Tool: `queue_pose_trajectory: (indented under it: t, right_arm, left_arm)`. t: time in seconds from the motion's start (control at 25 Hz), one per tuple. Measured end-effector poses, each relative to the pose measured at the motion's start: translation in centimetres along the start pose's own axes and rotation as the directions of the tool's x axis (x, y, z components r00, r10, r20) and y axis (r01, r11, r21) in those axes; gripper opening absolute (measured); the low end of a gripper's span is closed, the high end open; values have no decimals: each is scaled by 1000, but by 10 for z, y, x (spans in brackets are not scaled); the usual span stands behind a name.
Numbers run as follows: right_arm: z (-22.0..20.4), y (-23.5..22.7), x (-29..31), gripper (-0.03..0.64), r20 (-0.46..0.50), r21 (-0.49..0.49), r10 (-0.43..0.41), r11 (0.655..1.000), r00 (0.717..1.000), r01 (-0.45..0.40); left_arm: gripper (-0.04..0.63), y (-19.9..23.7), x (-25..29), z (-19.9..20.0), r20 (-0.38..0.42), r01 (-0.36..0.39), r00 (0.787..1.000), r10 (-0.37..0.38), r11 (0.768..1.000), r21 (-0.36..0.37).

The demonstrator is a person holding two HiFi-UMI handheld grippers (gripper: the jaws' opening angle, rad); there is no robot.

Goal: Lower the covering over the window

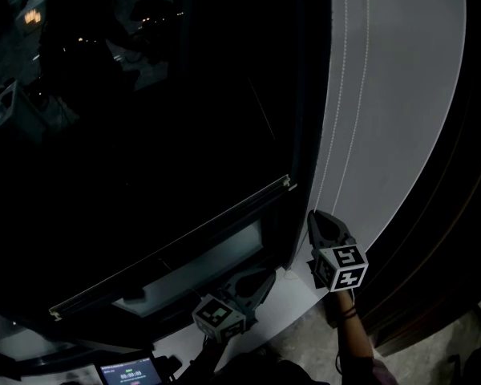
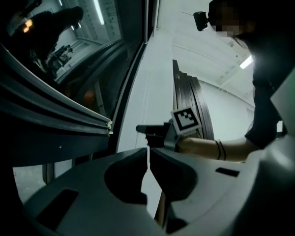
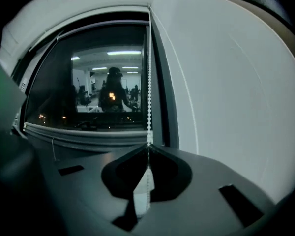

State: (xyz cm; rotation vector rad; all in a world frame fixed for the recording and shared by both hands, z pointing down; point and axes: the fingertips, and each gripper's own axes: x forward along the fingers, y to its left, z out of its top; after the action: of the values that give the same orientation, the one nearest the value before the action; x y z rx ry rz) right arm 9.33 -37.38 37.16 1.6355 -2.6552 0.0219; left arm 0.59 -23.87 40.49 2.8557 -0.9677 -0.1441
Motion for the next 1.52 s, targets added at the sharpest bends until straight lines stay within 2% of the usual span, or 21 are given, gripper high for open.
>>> queue_pose_trajectory:
  t: [0.16, 0.28, 0.36, 0.44, 0.52, 0.6, 0.68, 0.8, 0.88, 0.92, 1.04, 1.16, 1.24, 1.32, 1.4, 1.52]
  right_arm:
    - [-90, 26, -23, 12, -163, 54, 14, 999, 987, -5]
    - [-157, 53, -49, 12, -291, 128, 45, 992, 956, -8]
    - [-211, 70, -70, 12, -411, 156, 69, 988, 909, -4]
    - [-261, 89, -92, 12, -525, 186, 104, 983, 845, -6]
    - [-298, 109, -115, 12, -590, 222, 151, 975, 793, -21]
    - [-316, 118, -133, 12, -606, 251, 173, 968, 776, -20]
    - [-317, 119, -140, 12, -601, 274, 183, 962, 778, -14]
    - [-313, 114, -140, 12, -600, 270, 171, 963, 782, -3]
    - [-312, 111, -143, 12, -593, 292, 170, 956, 787, 13]
    - [-312, 111, -145, 12, -587, 303, 173, 953, 791, 17]
    - [-310, 112, -149, 12, -577, 314, 177, 949, 798, 17]
    - [-310, 114, -151, 12, -571, 327, 180, 945, 801, 21]
    - [-307, 116, -153, 12, -563, 339, 184, 941, 806, 22]
    - [-306, 120, -158, 12, -563, 334, 192, 943, 804, 8]
    - [-303, 120, -164, 14, -564, 322, 190, 947, 804, 2]
    - [-275, 108, -165, 14, -502, 319, 152, 948, 852, 19]
  left_arm:
    - [3, -5, 15, 10, 17, 34, 999, -35, 999, 16]
    - [23, -14, 27, 18, 13, 64, 998, -65, 997, 40]
    - [67, -19, 40, 24, 9, 95, 995, -95, 994, 48]
    - [90, -24, 53, 29, 2, 128, 992, -129, 990, 53]
    - [96, -35, 63, 36, 0, 175, 984, -176, 982, 68]
    - [98, -53, 68, 41, -3, 237, 971, -237, 967, 91]
    - [98, -70, 69, 47, 1, 289, 957, -291, 950, 116]
    - [91, -80, 69, 54, 20, 311, 948, -317, 939, 144]
    - [35, -82, 67, 53, 23, 311, 948, -318, 937, 159]
    - [31, -82, 66, 53, 23, 310, 948, -318, 936, 165]
    - [31, -82, 65, 53, 24, 308, 949, -315, 939, 153]
    - [12, -82, 64, 53, 40, 304, 950, -309, 947, 102]
    - [5, -77, 59, 53, 69, 276, 957, -282, 957, 85]
    - [3, -67, 54, 53, 98, 226, 967, -236, 969, 103]
    - [3, -52, 53, 43, 61, 176, 981, -184, 977, 120]
    - [3, -28, 53, -11, -95, 135, 988, -124, 984, 119]
